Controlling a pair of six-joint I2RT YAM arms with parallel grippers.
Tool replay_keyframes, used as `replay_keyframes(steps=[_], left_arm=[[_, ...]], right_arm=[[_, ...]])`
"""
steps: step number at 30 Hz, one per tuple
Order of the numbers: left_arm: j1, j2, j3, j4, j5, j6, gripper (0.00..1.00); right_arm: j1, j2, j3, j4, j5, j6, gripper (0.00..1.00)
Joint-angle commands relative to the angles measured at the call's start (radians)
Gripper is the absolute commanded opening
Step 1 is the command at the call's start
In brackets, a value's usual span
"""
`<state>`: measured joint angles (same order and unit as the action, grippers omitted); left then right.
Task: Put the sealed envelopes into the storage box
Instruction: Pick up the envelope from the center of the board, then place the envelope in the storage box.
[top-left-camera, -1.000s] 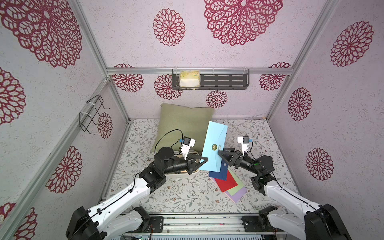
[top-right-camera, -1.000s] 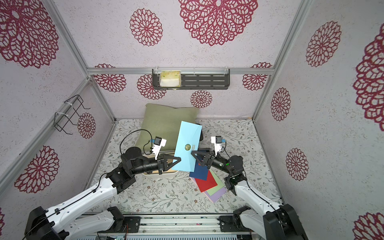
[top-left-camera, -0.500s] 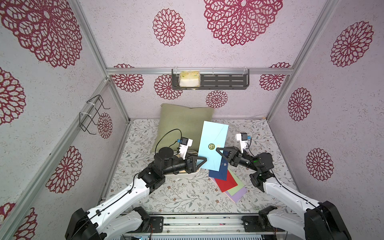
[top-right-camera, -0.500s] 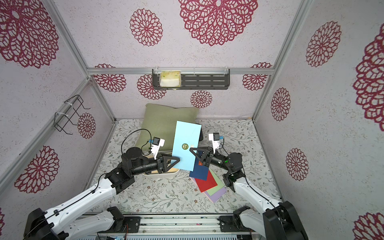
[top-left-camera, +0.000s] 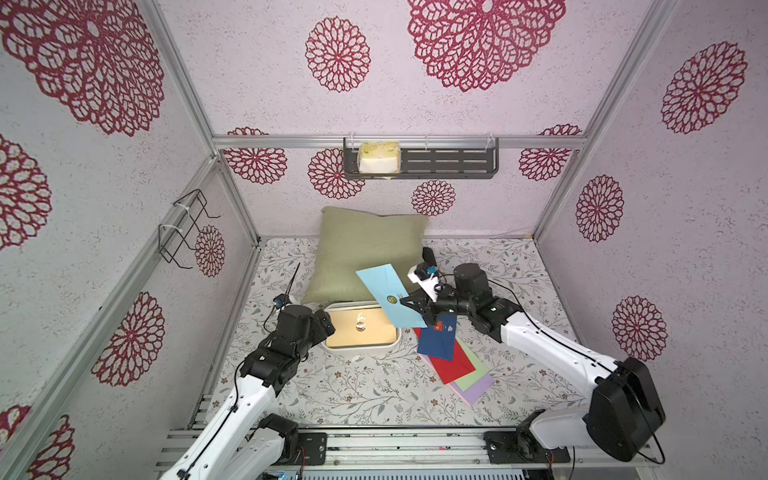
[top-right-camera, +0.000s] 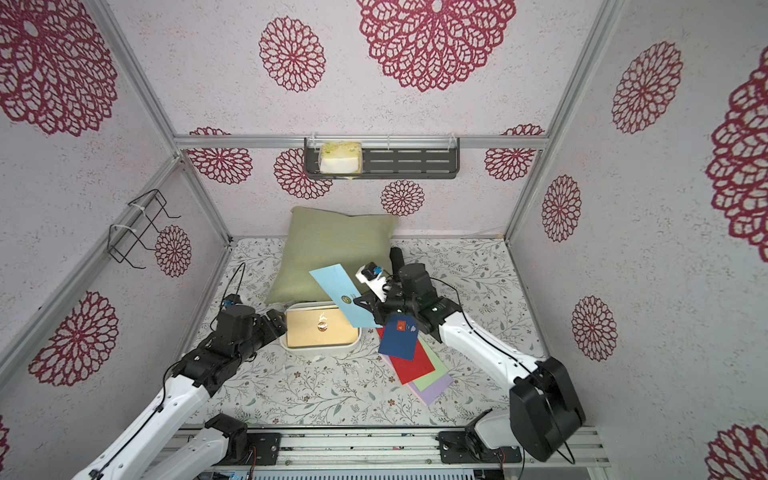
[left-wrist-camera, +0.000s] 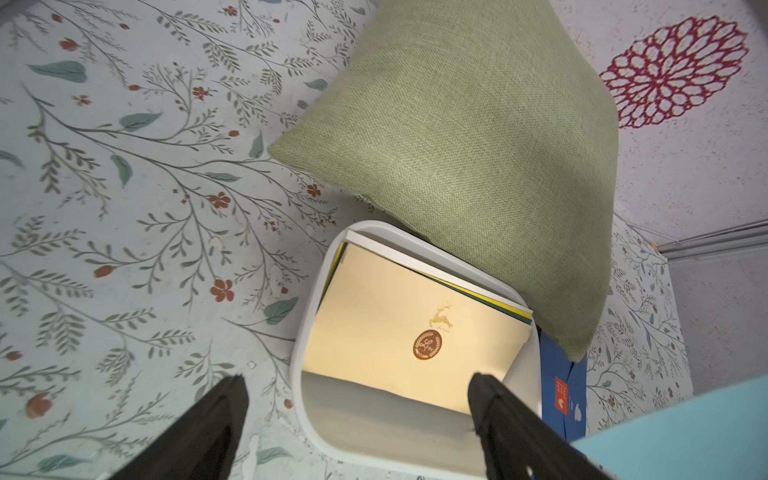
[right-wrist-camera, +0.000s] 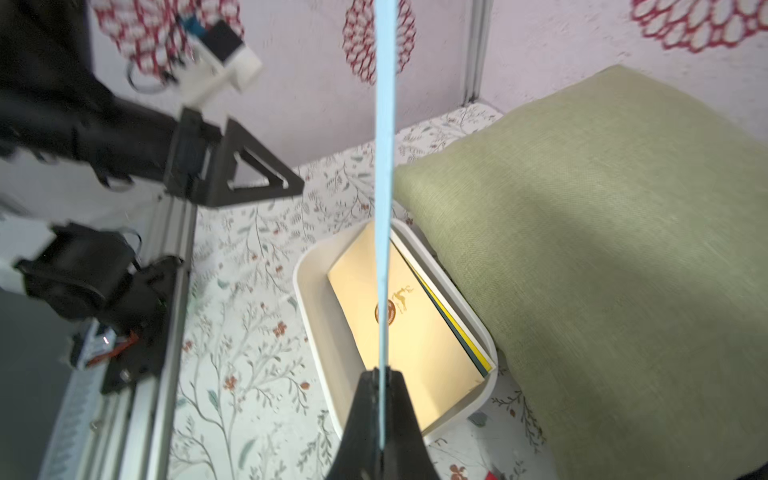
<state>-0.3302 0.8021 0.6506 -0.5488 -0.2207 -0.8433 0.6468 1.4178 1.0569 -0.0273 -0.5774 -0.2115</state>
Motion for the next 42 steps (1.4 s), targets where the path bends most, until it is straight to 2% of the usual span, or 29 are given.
replay_keyframes(steps=[1,4,7,11,17,23,38,39,42], left_arm=[[0.039,-0.079,-0.012,-0.061,-0.058,0.017,0.92],[0.06,-0.111,-0.012,-0.093,-0.064,0.048,0.92],[0.065,-0.124,-0.006,-0.12,-0.082,0.07,0.92],[0.065,-0.142,-0.025,-0.104,-0.077,0.071,0.92],[0.065,-0.146,-0.026,-0.116,-0.091,0.065,0.92],[0.065,-0.159,-0.028,-0.129,-0.109,0.058,0.93],[0.065,-0.189,-0.035,-0.137,-0.097,0.044,0.93],[0.065,-0.187,-0.035,-0.137,-0.097,0.044,0.93],[0.065,-0.177,-0.032,-0.138,-0.092,0.044,0.93]], right_arm=[[0.063,0.083,0.172,-0.308,0.084,-0.367,0.0],[0.106,0.209,0.351,-0.482,0.155,-0.481,0.0],[0.142,0.316,0.507,-0.598,0.182,-0.517,0.0],[0.198,0.426,0.642,-0.718,0.271,-0.595,0.0],[0.24,0.578,0.862,-0.914,0.373,-0.637,0.0],[0.259,0.629,0.924,-0.944,0.411,-0.694,0.0],[0.294,0.773,1.034,-1.01,0.445,-0.668,0.0],[0.296,0.781,1.039,-1.01,0.446,-0.665,0.01],[0.298,0.796,1.044,-0.994,0.467,-0.649,0.14]])
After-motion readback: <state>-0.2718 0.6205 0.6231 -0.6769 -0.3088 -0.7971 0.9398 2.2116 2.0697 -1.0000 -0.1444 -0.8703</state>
